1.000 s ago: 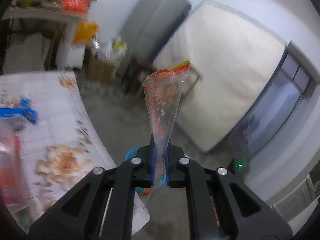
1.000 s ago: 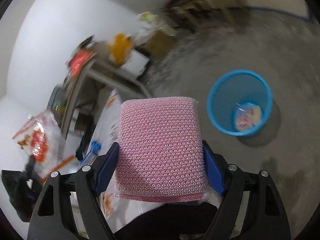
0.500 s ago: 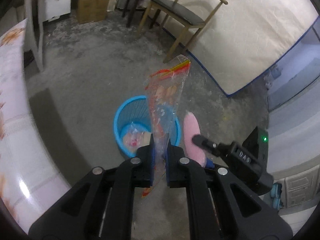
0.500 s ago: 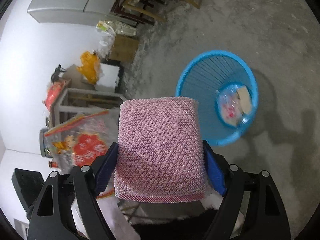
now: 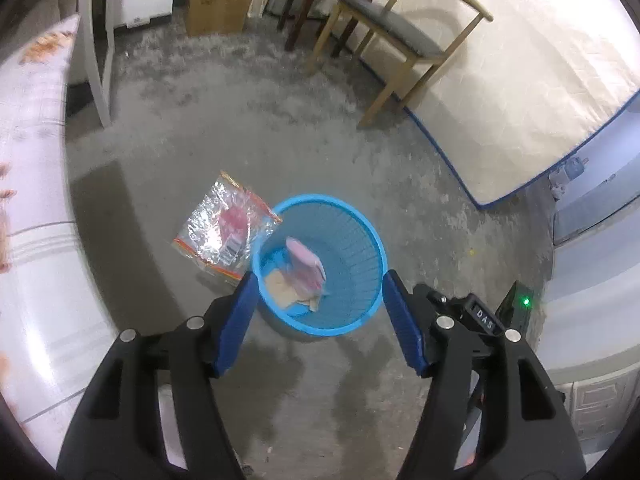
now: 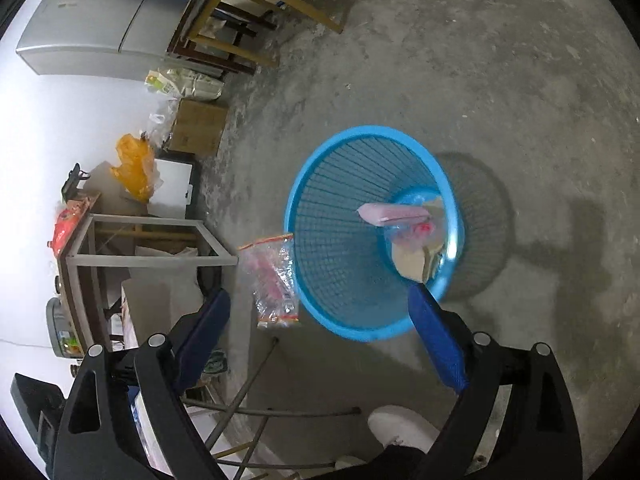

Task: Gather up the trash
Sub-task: 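Move the left tool back toward the table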

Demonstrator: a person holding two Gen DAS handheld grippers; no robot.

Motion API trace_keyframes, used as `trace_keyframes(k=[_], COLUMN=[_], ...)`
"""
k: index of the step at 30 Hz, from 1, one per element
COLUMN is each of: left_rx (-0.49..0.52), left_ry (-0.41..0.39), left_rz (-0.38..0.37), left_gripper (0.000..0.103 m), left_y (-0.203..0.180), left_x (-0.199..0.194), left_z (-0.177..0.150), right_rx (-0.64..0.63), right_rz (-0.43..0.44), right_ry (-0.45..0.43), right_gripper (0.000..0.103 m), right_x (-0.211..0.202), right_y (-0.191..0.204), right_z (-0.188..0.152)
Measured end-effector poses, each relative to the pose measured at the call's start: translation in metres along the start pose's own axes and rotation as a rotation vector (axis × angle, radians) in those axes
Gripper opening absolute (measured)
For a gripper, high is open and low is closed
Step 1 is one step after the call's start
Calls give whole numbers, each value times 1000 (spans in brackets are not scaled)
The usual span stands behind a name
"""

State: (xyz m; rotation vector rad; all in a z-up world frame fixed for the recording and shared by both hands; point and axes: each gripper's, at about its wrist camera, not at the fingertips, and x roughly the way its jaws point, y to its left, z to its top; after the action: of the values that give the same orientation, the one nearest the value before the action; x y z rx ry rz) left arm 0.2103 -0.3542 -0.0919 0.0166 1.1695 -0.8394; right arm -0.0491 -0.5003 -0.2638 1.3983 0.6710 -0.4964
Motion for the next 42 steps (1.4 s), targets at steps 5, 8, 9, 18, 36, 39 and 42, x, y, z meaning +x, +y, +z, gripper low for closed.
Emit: trace_keyframes(k=[5, 8, 9, 18, 36, 39, 42], left_rx=[10, 35, 38, 42, -94, -136, -161], left_ry=[-74, -138, -158, -379, -551, -550, -564], left_rz=[-42, -79, -86, -104, 2, 20, 16], left_gripper=[65, 70, 72, 77, 82, 82, 82], left_y=[3, 12, 15, 61, 177, 195, 211], left_x=[-64, -111, -123, -243, -344, -354, -369], left_z=[-19, -41, -49, -134, -175, -162, -152], right_rx=[-33, -62, -71, -133, -325, -398, -530], right_rz=[39, 69, 79, 97, -6, -50, -98], right_ry=[10, 8, 7, 13, 229, 269, 290], right_gripper=[88, 88, 88, 88, 86, 84, 84], right_x=[-30, -50, -57, -90, 63, 112, 158], right_y=[-2, 3, 5, 24, 125, 149, 183], right_z=[-31, -49, -55, -102, -113, -101, -85])
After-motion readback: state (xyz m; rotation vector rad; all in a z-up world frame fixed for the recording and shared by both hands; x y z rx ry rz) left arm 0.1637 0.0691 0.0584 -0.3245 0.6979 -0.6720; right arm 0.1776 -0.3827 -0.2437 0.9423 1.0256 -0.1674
